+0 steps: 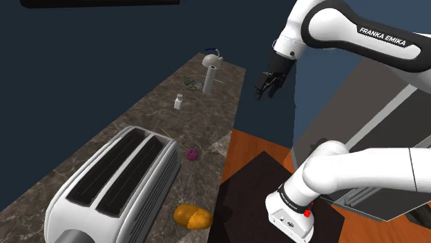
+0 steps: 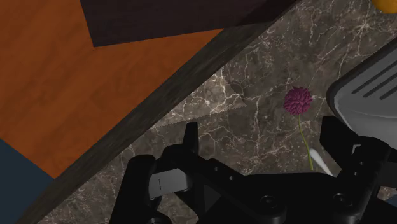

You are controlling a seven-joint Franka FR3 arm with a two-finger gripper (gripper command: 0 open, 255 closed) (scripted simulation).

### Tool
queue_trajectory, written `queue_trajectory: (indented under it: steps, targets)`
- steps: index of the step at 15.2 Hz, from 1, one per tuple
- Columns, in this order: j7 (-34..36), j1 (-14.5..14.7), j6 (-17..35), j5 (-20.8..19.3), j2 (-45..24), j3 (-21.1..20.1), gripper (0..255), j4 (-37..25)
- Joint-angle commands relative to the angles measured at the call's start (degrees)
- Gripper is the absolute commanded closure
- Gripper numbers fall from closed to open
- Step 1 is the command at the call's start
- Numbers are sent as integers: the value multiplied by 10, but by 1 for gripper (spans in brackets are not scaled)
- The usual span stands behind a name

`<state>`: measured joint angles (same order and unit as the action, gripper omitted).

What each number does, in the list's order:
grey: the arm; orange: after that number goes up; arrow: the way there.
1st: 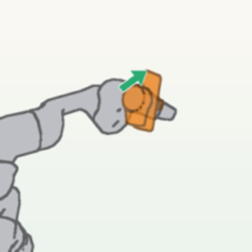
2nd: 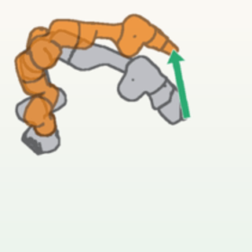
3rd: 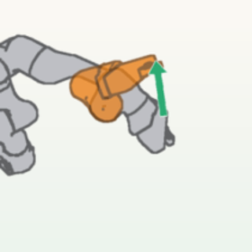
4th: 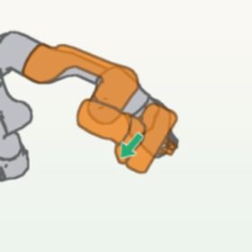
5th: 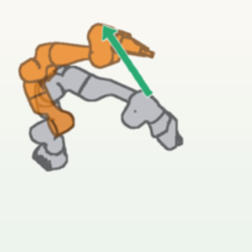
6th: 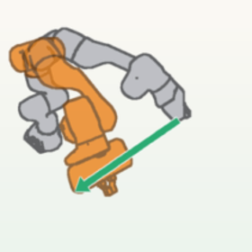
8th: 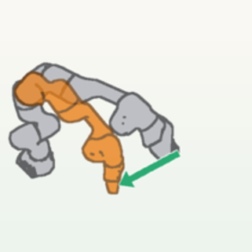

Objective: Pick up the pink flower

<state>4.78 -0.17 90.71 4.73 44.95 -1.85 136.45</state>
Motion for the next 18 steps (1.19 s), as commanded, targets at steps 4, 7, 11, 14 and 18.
queue_trajectory:
  steps: [4,7,11,14,18]
  targets:
    - [-3,10,58,5,-38,-15,0,19]
    - [-6,19,115,9,-82,-29,0,30]
    - [-8,29,190,11,-150,-49,0,35]
    - [-8,36,244,10,-207,-64,0,31]
    - [-4,43,310,1,-288,-84,0,14]
